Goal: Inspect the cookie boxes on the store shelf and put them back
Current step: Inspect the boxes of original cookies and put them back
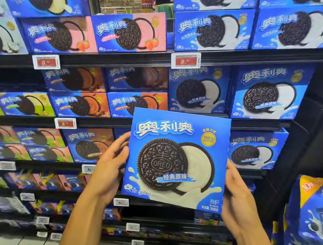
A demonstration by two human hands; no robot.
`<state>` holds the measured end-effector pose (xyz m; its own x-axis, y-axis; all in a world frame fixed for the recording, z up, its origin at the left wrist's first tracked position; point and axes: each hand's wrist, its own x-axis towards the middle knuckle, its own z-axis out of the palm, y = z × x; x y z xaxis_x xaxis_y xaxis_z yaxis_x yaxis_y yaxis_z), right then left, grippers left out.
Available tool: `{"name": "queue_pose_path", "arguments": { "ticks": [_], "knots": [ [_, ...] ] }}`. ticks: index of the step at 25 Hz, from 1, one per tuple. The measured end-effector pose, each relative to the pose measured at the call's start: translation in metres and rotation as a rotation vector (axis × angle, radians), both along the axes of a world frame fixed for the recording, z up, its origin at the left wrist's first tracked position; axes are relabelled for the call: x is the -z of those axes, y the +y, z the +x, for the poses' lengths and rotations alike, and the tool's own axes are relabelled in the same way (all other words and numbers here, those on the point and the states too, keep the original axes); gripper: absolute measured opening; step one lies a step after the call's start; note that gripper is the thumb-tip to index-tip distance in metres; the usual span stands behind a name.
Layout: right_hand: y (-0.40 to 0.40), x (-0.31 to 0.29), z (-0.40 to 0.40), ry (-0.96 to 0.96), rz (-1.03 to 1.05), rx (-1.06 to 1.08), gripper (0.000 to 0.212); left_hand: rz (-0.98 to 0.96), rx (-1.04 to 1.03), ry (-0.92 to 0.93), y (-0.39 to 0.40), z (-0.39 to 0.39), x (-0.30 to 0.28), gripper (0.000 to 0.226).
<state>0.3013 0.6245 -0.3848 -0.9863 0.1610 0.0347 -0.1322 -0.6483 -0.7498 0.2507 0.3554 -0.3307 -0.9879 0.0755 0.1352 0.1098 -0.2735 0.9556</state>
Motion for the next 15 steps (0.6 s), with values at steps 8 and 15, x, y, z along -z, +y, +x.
{"name": "queue_pose_path", "arguments": {
  "ticks": [8, 15],
  "knots": [
    [-0.015, 0.004, -0.014, -0.026, 0.115, 0.053, 0.05, 0.032, -0.008, -0.057, -0.014, -0.022, 0.015, 0.028],
    [-0.008, -0.013, -0.05, -0.063, 0.448, 0.266, 0.047, -0.012, 0.095, -0.016, 0.002, -0.07, 0.006, 0.033]
  ]
}}
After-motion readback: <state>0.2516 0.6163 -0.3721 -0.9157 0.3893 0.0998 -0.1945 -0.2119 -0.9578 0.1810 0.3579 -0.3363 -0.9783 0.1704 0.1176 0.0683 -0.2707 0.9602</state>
